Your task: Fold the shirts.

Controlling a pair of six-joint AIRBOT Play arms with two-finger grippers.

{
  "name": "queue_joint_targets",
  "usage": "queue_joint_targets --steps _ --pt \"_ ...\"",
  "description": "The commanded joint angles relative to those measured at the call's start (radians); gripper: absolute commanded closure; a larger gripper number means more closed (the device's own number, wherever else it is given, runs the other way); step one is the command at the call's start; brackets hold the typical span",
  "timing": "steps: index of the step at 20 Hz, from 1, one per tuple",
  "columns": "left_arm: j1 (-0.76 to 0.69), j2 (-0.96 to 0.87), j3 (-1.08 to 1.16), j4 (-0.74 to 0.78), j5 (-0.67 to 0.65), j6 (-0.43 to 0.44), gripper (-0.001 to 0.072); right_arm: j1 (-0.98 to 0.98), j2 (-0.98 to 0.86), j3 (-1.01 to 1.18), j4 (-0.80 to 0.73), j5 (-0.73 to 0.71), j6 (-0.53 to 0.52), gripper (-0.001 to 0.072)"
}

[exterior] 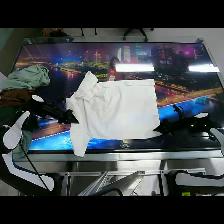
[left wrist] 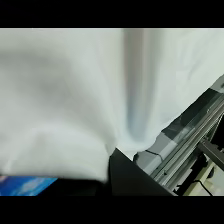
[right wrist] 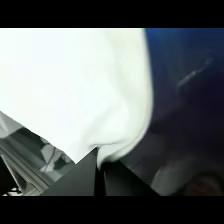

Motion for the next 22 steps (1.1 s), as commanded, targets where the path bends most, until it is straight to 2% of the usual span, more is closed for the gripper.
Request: queue_joint_targets --steps 1,4,6,8,10,12,14,16,19,22 --pt "0.005 0.092 0.024 -0.071 -0.043 0.002 0.0689 0.004 0.055 0.103 0.255 0.064 -0.080 0.0695" --pt "0.005 0.301 0.226 -0.222 -0.140 -0.026 0.0690 0.004 0.157 0.403 0.564 0.107 -0.159 0.0695" --pt "0.005 0.439 0.450 -0.355 -0.143 -0.063 0.0689 0.004 0.239 0.651 0.721 0.081 -0.221 0.0695" --pt "0.005 0.565 0.723 -0.467 -0.084 -0.064 0.0688 0.004 0.309 0.890 0.713 0.002 -0.237 0.0695" --pt "0.005 0.651 0.985 -0.432 0.003 -0.086 0.0688 0.004 0.371 1.078 0.641 -0.098 -0.238 0.0695" --pt "0.005 0.747 1.115 -0.318 0.119 -0.101 0.0688 0.004 0.415 1.216 0.518 -0.198 -0.237 0.0695" --pt "0.005 0.860 1.074 -0.166 0.249 -0.100 0.0688 0.004 0.436 1.278 0.434 -0.238 -0.237 0.0695" --pt "0.005 0.966 0.913 -0.046 0.344 -0.097 0.0687 0.004 0.427 1.279 0.400 -0.219 -0.225 0.0695" --pt "0.004 0.996 0.650 0.000 0.340 -0.087 0.0688 0.005 0.307 1.257 0.402 -0.079 -0.126 0.0695" --pt "-0.035 0.829 0.467 -0.048 0.291 -0.040 0.0688 0.079 0.145 1.115 0.433 -0.005 -0.116 0.0695"
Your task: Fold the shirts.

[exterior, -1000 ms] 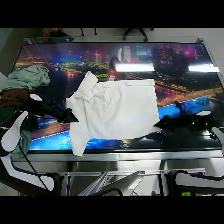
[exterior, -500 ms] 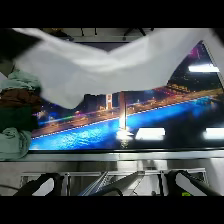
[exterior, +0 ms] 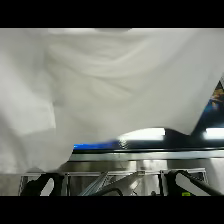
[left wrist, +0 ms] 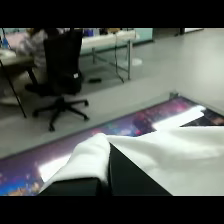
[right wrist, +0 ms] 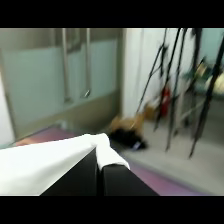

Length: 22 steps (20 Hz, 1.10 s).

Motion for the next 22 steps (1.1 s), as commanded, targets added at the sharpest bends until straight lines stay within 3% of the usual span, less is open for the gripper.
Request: queue_joint_targets --steps 1,6,10,12,15,16,17,20,22 --pt "-0.061 -0.169 -0.202 0.001 0.006 0.084 0.0688 0.094 -0.169 -0.148 -0.015 0.074 0.018 0.0695" --pt "-0.150 -0.763 -0.157 0.030 0.017 0.141 0.0687 0.217 -0.495 -0.407 -0.225 -0.193 -0.019 0.0695" --pt "-0.101 -1.190 0.153 0.027 -0.081 0.099 0.0688 0.217 -0.740 -0.397 -0.192 -0.365 -0.031 0.0695" --pt "-0.083 -1.307 0.307 0.028 -0.145 0.066 0.0688 0.217 -0.788 -0.378 -0.131 -0.408 -0.071 0.0695" --pt "-0.066 -1.320 0.342 0.026 -0.107 0.028 0.0669 0.205 -0.794 -0.340 -0.131 -0.423 -0.080 0.0678" --pt "-0.056 -1.300 0.319 0.026 -0.088 0.028 0.0277 0.196 -0.792 -0.323 -0.130 -0.411 -0.079 0.0530" --pt "-0.049 -1.272 0.287 0.026 -0.071 0.018 0.0030 0.185 -0.785 -0.309 -0.127 -0.385 -0.076 0.0376" --pt "0.013 -1.175 0.250 0.035 -0.164 0.002 0.0030 0.127 -0.717 -0.303 -0.150 -0.275 -0.053 0.0348" --pt "0.082 -1.114 0.250 0.038 -0.275 -0.043 0.0031 0.051 -0.657 -0.303 -0.227 -0.166 0.030 0.0348"
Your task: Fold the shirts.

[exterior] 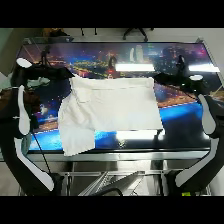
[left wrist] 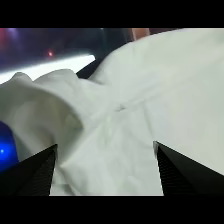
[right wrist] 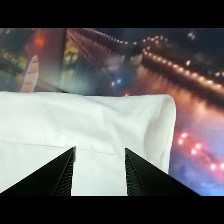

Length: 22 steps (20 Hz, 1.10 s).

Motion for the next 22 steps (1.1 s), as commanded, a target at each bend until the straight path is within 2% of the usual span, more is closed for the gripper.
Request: queue_joint_targets --steps 1,3,5,8,11,14,22 --pt "0.108 0.087 -0.009 0.010 -0.200 -0.065 0.0032 -0.112 0.079 0.006 -0.108 0.187 0.100 0.0348" --pt "0.171 0.113 -0.051 0.010 -0.344 -0.109 0.0032 -0.196 0.100 0.002 -0.165 0.338 0.129 0.0351" --pt "0.220 0.153 -0.203 0.017 -0.392 -0.112 0.0033 -0.271 0.102 -0.029 -0.176 0.429 0.149 0.0351" --pt "0.265 0.201 -0.462 0.143 -0.315 -0.084 0.0032 -0.351 0.102 -0.114 -0.184 0.470 0.154 0.0351" --pt "0.294 0.190 -0.624 0.162 -0.257 -0.049 0.0032 -0.380 0.101 -0.208 -0.230 0.478 0.171 0.0350" --pt "0.294 0.166 -0.702 0.165 -0.229 -0.031 0.0032 -0.360 0.101 -0.306 -0.315 0.482 0.198 0.0349" --pt "0.229 0.152 -0.768 0.154 -0.203 -0.013 0.0036 -0.224 0.092 -0.454 -0.315 0.473 0.171 0.0348"
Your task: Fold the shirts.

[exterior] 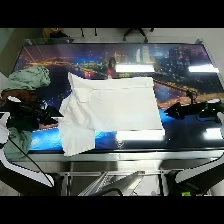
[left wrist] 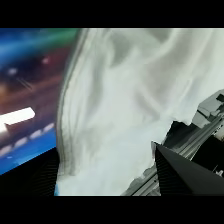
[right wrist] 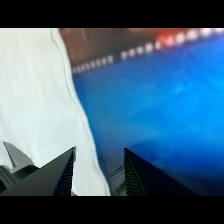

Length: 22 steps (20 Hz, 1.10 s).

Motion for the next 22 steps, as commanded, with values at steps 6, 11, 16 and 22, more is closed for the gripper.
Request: queue_joint_targets --steps 6,11,16,22 --pt "-0.150 -0.004 -0.024 0.019 0.028 0.067 0.0687 0.167 -0.005 -0.040 -0.032 0.072 -0.002 0.0351" --pt "-0.199 0.126 0.015 0.011 0.013 0.072 0.0690 0.217 0.079 -0.037 -0.013 0.138 0.000 0.0682" --pt "-0.202 0.425 0.269 -0.287 -0.042 0.090 0.0690 0.174 0.339 0.213 0.262 0.127 -0.040 0.0695" --pt "-0.142 0.734 0.899 -0.410 0.101 0.007 0.0690 0.069 0.537 0.824 0.522 -0.065 -0.044 0.0695"
